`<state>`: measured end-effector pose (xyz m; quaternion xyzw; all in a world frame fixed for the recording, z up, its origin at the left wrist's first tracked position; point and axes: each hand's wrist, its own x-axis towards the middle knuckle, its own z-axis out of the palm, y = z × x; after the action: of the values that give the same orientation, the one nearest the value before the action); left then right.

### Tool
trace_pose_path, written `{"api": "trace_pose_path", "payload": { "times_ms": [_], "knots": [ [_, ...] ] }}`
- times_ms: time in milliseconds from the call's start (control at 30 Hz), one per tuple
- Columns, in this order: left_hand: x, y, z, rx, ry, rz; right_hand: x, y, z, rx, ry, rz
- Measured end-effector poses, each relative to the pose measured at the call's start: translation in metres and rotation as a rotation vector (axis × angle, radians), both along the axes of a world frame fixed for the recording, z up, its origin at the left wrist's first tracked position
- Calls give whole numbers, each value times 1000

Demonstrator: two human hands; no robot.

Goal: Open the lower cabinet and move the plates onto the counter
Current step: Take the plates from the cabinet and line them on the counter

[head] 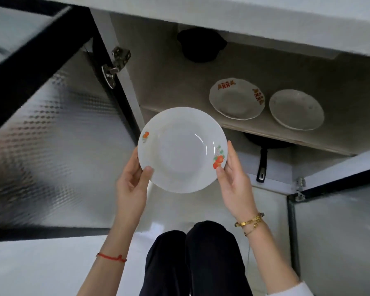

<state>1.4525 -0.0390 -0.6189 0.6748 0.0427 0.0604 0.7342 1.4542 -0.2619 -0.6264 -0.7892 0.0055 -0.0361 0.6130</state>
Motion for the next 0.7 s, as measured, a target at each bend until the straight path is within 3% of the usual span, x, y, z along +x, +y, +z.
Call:
{"api": "trace_pose_path", "payload": {
  "times_ms": [367, 700],
  "knots": [
    [-40, 9, 200, 11, 107, -7, -43, 7, 190, 31, 161, 0],
    [15, -6, 370, 0, 67, -62, 3, -6, 361, 26, 129, -42]
  ]
}}
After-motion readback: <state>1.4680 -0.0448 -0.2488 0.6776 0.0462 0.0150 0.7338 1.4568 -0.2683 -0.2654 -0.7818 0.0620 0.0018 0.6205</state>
